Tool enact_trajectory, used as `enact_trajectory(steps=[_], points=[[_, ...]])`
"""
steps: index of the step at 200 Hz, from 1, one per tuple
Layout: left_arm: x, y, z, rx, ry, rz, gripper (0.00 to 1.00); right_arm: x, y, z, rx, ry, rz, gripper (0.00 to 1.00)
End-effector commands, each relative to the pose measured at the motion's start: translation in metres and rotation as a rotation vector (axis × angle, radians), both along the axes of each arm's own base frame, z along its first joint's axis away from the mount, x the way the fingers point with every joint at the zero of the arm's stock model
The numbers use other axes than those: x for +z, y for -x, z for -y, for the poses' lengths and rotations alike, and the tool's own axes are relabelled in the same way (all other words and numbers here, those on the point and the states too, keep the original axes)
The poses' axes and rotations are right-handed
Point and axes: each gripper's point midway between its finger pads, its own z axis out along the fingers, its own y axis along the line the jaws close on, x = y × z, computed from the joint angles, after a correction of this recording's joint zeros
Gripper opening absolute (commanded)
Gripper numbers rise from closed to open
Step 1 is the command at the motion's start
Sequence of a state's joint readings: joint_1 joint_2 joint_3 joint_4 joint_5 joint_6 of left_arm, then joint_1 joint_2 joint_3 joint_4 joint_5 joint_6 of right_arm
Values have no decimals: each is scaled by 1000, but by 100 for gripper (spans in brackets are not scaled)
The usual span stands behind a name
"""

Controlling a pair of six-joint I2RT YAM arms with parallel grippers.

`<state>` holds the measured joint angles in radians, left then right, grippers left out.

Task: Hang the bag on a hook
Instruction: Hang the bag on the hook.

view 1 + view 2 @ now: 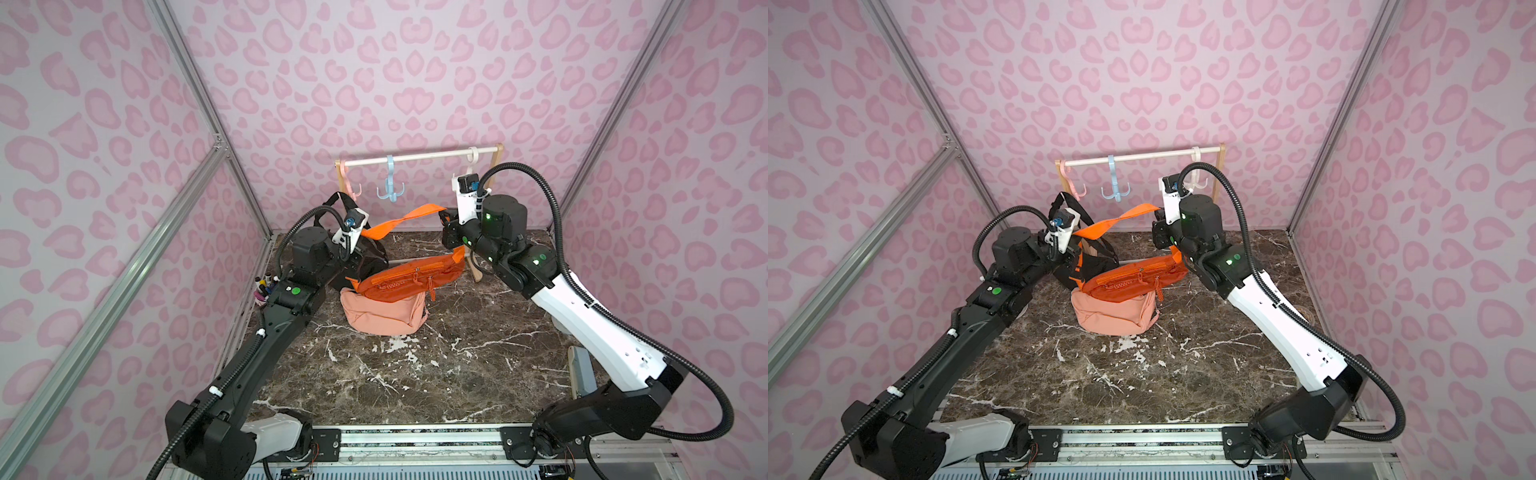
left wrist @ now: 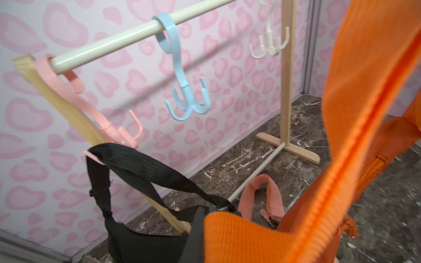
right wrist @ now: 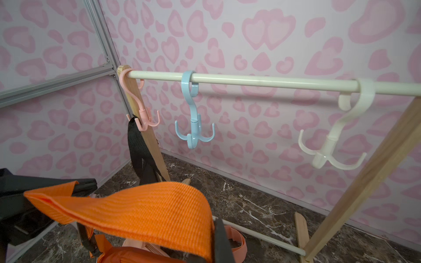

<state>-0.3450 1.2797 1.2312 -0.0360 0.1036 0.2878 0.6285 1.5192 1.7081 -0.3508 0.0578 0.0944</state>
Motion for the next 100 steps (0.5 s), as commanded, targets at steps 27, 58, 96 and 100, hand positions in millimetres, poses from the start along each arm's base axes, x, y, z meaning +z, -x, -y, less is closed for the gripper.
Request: enact_trajectory(steps=[27,58,96,100], points=[[32,-38,-21,148,72,37,3,-19,-40,0,-67,28,-35,0],[32,-60,-34,231,98,27,3,-29,-64,-3,-95,47,-48,0],[21,-85,-54,304,120,-29,3,-40,-90,-3,-123,55,-65,0],[21,-87,-55,312,118,-34,3,-40,-92,-5,-123,57,-63,0]])
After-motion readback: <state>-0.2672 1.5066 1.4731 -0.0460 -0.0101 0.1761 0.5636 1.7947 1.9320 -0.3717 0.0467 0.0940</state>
